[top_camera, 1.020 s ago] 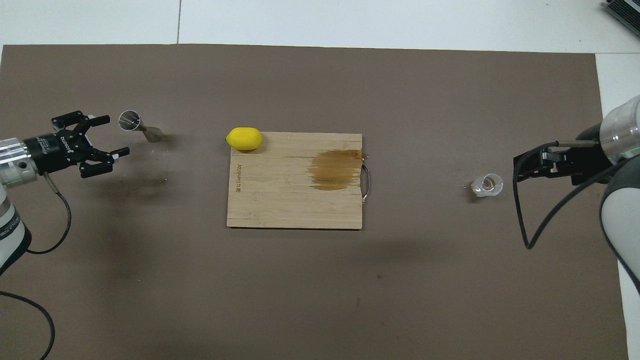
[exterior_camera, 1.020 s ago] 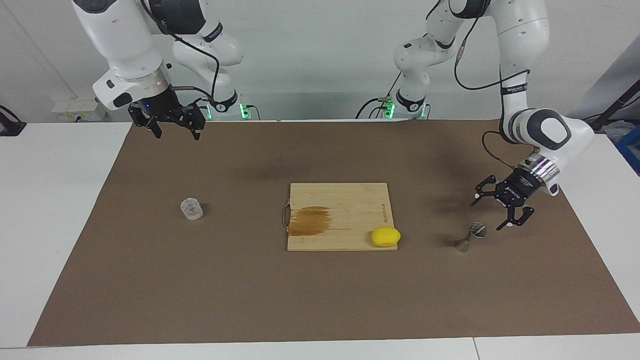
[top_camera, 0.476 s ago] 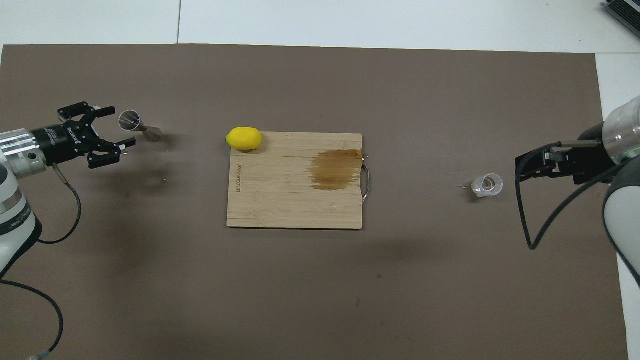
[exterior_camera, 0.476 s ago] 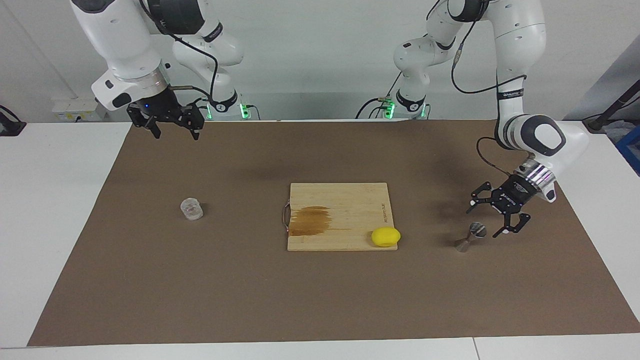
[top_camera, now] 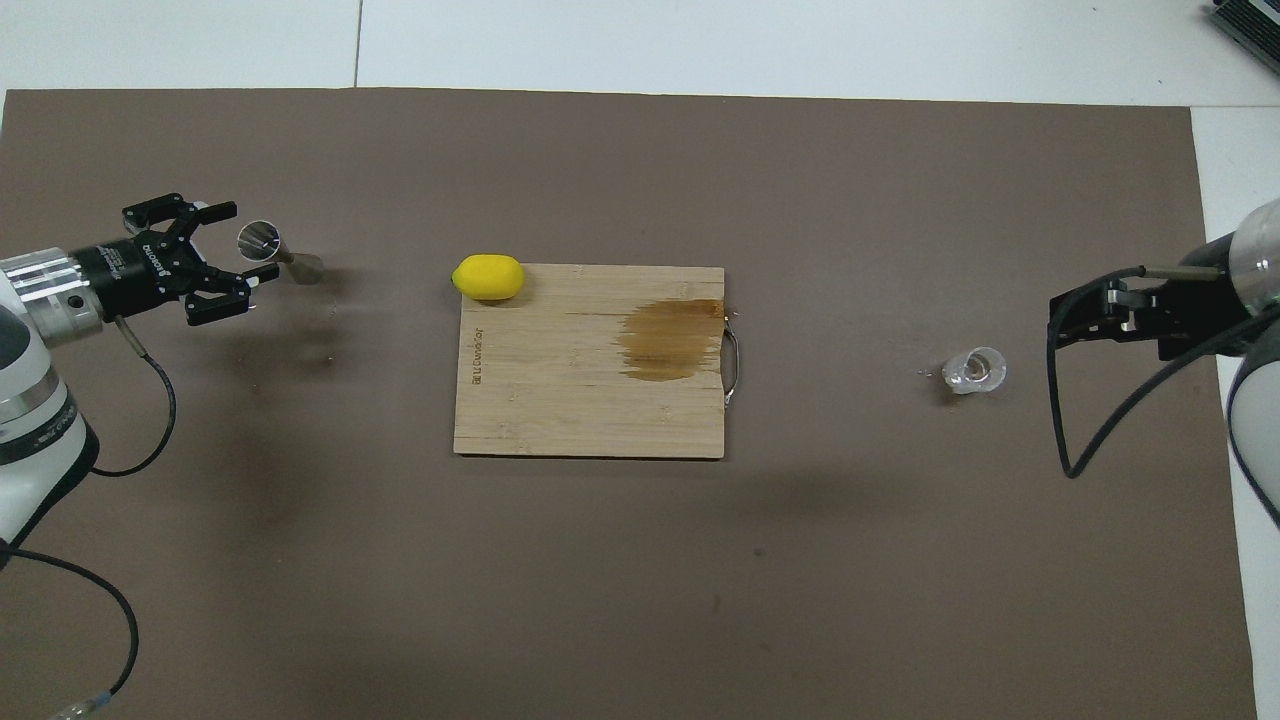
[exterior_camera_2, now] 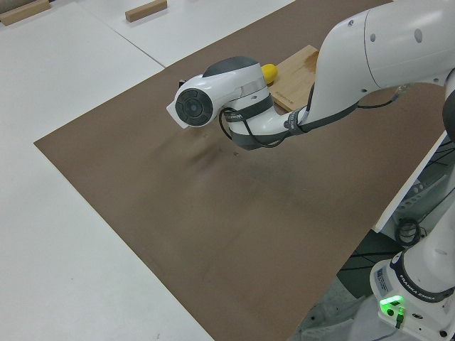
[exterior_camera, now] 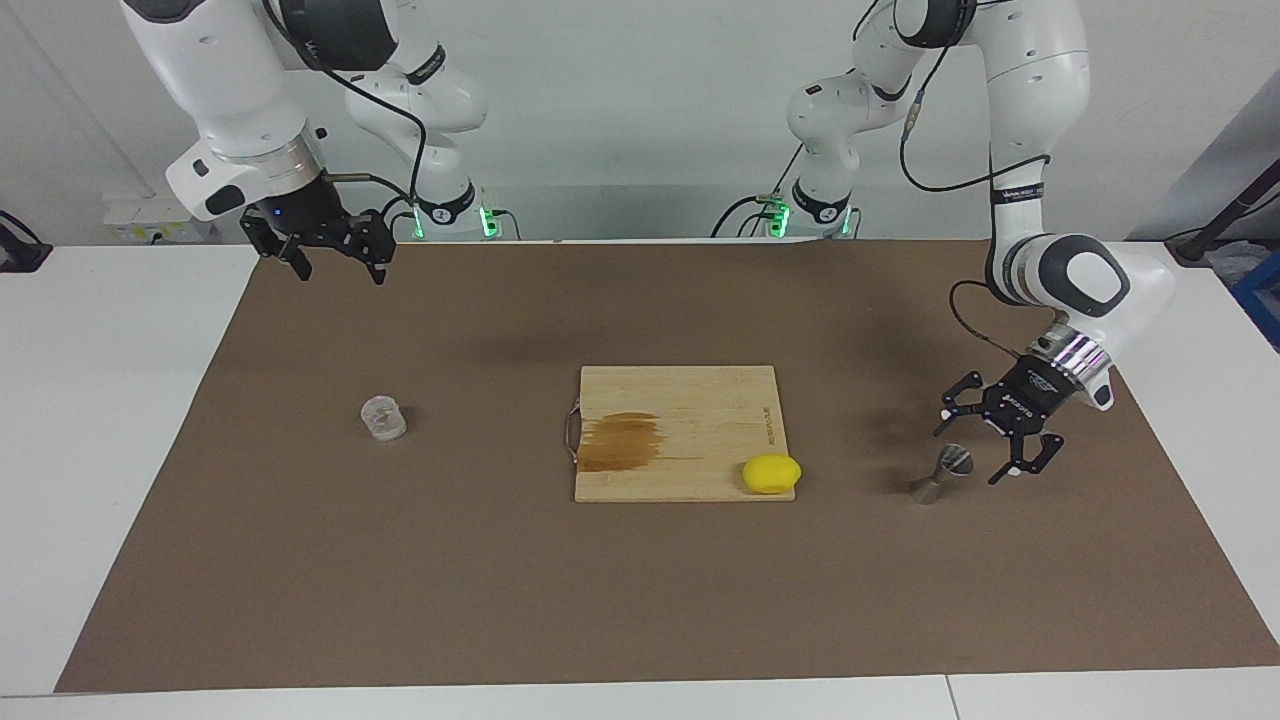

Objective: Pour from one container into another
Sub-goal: 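Carry the metal cup toward the board while the right gripper reaches the glass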

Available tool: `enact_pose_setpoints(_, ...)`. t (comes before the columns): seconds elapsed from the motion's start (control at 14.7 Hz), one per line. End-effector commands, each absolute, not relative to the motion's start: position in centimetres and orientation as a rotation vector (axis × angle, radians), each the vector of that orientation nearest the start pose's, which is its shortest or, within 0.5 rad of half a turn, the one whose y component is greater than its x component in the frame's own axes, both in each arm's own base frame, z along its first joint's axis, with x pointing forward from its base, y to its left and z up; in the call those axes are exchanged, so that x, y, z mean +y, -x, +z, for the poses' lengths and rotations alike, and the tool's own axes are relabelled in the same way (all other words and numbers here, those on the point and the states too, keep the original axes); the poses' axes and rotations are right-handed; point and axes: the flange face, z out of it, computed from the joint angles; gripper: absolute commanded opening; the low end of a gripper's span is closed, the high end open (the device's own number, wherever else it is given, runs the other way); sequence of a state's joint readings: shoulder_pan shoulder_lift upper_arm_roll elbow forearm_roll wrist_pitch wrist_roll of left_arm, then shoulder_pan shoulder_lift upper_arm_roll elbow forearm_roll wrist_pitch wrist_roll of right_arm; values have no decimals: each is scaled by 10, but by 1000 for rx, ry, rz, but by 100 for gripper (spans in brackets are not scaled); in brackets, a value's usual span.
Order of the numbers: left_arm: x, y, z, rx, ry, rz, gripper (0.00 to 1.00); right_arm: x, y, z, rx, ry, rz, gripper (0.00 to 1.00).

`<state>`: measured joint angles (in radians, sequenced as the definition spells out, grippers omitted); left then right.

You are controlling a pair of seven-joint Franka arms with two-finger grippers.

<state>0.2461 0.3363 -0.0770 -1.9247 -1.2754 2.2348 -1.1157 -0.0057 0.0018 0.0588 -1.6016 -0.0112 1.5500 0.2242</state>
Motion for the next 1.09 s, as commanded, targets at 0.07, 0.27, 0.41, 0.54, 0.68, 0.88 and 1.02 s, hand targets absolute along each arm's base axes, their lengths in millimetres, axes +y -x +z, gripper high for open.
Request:
enact_pose_setpoints(0.07, 79, -632, 326, 1950, -1027, -551, 89, 21, -564, 591, 552, 3127, 75, 98)
enact_pose_setpoints(0.27, 79, -631, 325, 1953, -1027, -554, 87, 6, -576, 575, 880, 3034, 85, 99)
enact_pose_setpoints(0.41, 80, -630, 325, 1956, -1024, -555, 87, -5, -578, 564, 1034, 2963, 105, 99)
enact_pose_setpoints(0.54, 80, -630, 325, 1956, -1024, -555, 80, -17, -587, 542, 1240, 2840, 190, 100)
enact_pose_setpoints(0.68, 79, -631, 325, 1956, -1026, -556, 68, -34, -597, 517, 1389, 2700, 267, 100)
enact_pose_setpoints(0.88, 79, -631, 326, 1954, -1027, -555, 0, -55, -610, 478, 1566, 2534, 353, 100)
enact_pose_setpoints(1.02, 78, -632, 327, 1949, -1035, -563, 0, -75, -609, 451, 1682, 2365, 374, 100)
